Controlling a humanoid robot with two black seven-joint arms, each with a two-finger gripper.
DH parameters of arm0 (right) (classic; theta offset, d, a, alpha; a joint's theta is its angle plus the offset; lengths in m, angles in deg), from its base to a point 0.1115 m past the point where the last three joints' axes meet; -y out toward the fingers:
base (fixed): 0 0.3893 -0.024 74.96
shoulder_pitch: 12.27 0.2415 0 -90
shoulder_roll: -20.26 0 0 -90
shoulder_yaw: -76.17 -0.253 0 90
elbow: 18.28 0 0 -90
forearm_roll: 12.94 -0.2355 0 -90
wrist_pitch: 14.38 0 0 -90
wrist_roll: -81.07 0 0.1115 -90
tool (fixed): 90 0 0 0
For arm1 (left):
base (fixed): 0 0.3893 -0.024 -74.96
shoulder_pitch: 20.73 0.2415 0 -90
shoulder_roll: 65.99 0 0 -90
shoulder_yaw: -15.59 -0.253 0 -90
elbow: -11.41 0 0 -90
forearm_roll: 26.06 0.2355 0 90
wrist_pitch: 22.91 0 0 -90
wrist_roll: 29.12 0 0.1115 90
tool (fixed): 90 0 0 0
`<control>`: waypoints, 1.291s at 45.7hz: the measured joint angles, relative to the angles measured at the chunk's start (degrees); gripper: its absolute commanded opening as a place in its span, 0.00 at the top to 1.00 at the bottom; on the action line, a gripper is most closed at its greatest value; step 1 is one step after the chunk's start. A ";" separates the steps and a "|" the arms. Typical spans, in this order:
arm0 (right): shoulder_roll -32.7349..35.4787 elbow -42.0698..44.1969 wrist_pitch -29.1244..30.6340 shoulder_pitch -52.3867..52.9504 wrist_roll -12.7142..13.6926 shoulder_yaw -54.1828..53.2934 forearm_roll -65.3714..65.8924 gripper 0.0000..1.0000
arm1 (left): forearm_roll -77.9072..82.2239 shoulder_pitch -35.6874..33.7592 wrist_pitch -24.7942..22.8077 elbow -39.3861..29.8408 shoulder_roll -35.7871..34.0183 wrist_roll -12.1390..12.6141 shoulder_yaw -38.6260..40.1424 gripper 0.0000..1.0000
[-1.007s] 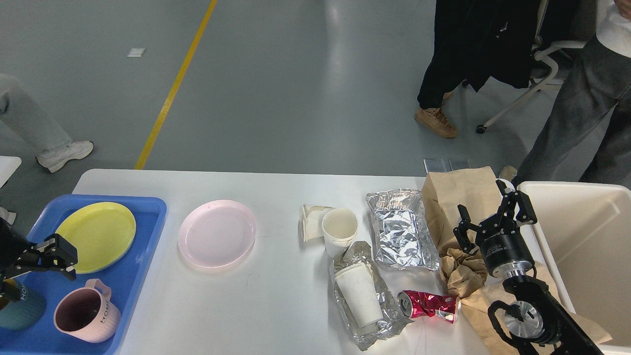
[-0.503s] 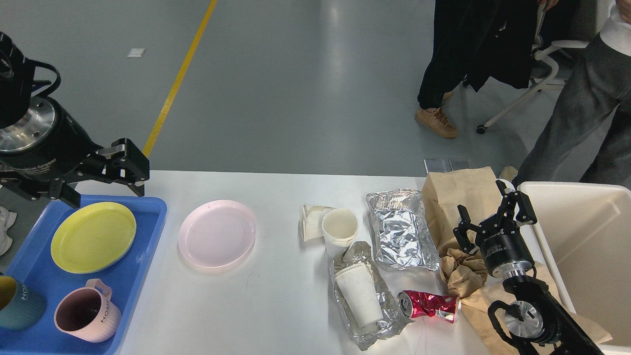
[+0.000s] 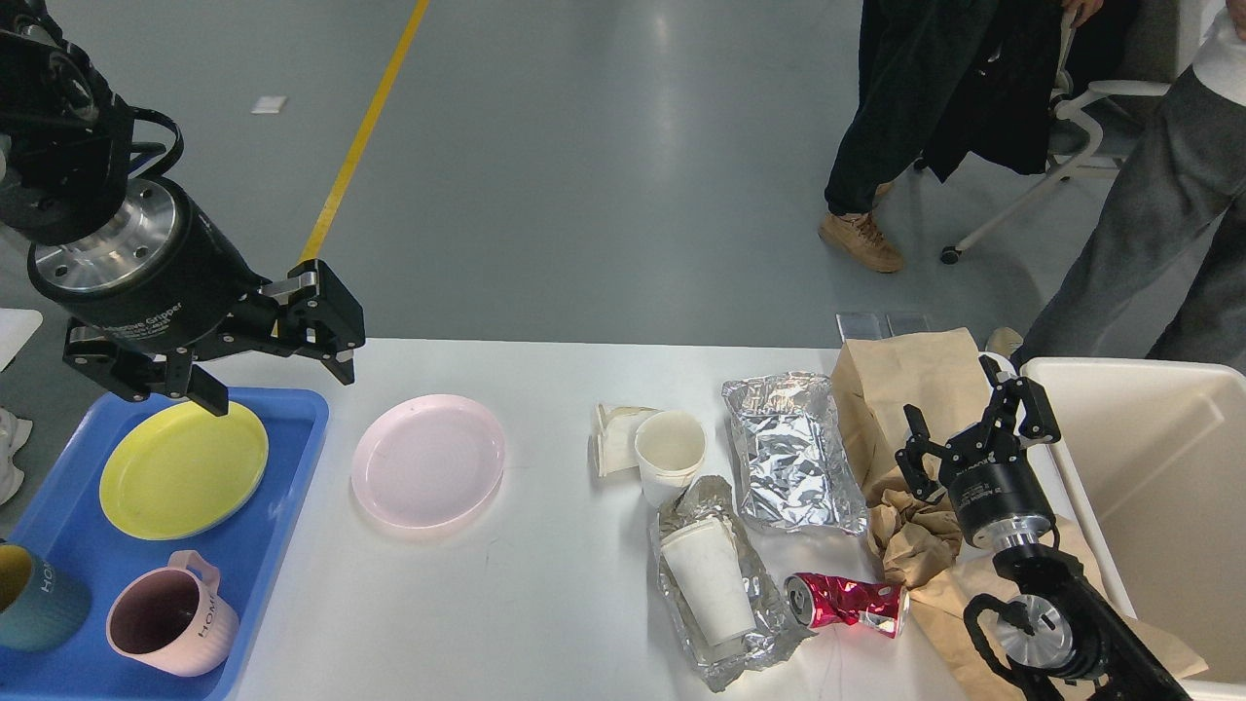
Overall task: Tidy desktop
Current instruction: 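Open the left gripper and raise it off the pink mug, then grasp the edge of the pink plate with the left gripper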
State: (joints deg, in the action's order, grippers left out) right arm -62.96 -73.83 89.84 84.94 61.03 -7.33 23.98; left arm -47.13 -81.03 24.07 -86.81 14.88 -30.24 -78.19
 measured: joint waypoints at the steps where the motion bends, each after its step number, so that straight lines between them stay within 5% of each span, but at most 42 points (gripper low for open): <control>1: 0.01 0.00 0.00 0.00 0.00 0.00 0.00 0.00 | -0.07 0.40 0.28 0.15 -0.37 -0.37 0.01 0.10; 11: 0.05 -0.07 0.00 0.00 0.00 0.00 -0.04 0.00 | -4.15 11.48 4.80 4.39 -4.23 -7.84 0.72 0.10; 20: 0.05 -0.09 0.00 0.00 0.00 0.00 -0.09 0.00 | -10.31 28.79 16.19 9.48 -5.30 -8.72 4.35 0.11; 26: 0.05 -0.10 0.01 0.00 0.00 0.00 -0.08 0.00 | -14.25 41.00 25.28 15.23 -6.81 -5.47 10.21 0.11; 38: 0.05 -0.10 0.02 0.00 0.00 0.00 -0.01 0.00 | -14.58 67.20 37.22 35.21 -7.48 9.32 31.70 0.10; 59: -0.01 -0.09 0.02 0.00 0.00 0.00 -0.03 0.00 | -12.37 77.35 39.07 43.49 -9.60 10.35 37.28 0.06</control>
State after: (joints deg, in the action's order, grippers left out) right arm -62.97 -73.92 89.86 84.94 61.03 -7.33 23.95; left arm -59.49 -3.68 63.14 -43.32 5.29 -19.88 -40.91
